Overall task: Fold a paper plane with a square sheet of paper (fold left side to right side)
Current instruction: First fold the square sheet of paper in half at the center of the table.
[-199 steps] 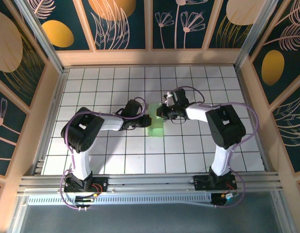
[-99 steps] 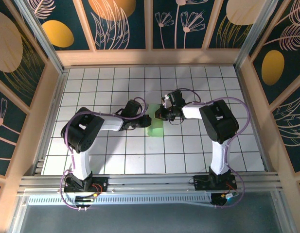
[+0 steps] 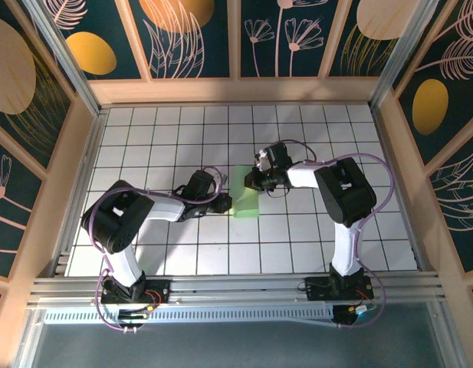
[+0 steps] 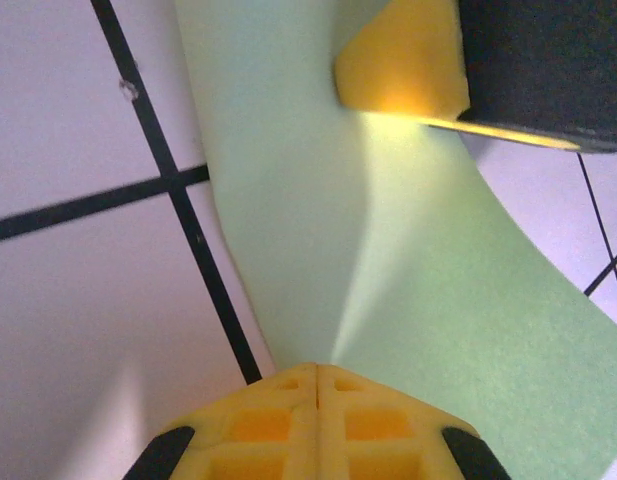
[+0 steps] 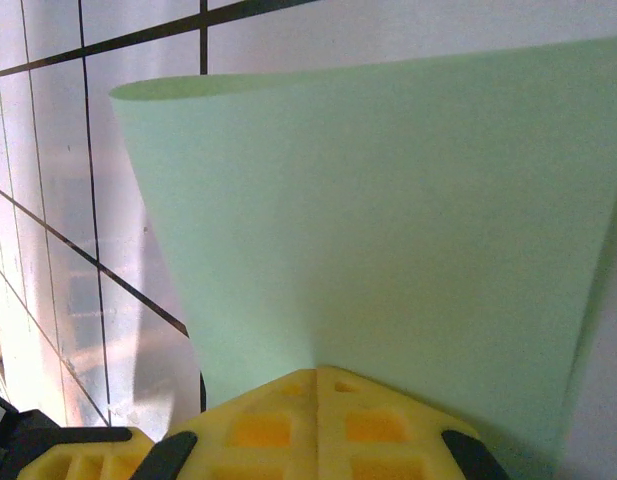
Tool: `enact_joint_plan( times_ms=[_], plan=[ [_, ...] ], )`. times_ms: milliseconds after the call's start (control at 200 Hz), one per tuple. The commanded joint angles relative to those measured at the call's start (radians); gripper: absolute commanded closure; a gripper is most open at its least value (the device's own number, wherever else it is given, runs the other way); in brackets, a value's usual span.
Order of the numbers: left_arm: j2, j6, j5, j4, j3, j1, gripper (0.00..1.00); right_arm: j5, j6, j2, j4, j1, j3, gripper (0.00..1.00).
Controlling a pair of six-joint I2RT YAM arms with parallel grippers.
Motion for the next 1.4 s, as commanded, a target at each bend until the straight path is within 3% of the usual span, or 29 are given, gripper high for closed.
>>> enact_joint_plan(
  times_ms=[0, 340, 736, 1396],
  plan=[
    [-0.006, -0.028, 0.002, -0.091, -0.077, -0.017, 1.0, 0.044, -0.039, 0.037, -0.07, -0.014, -0.031, 1.0],
    [-0.091, -0.045, -0.085, -0.131, 0.054, 0.01, 1.0, 0.052, -0.049, 0.033, -0.078, -0.012, -0.029, 1.0],
    [0.048, 0.02, 0.015, -0.118, 0.183, -0.034, 1.0, 0.059, -0.051, 0.038, -0.083, -0.006, -0.031, 1.0],
    [0.038, 0.039, 0.043, -0.144, 0.032, -0.069, 1.0, 0.082, -0.069, 0.043, -0.113, -0.008, -0.026, 1.0]
  ],
)
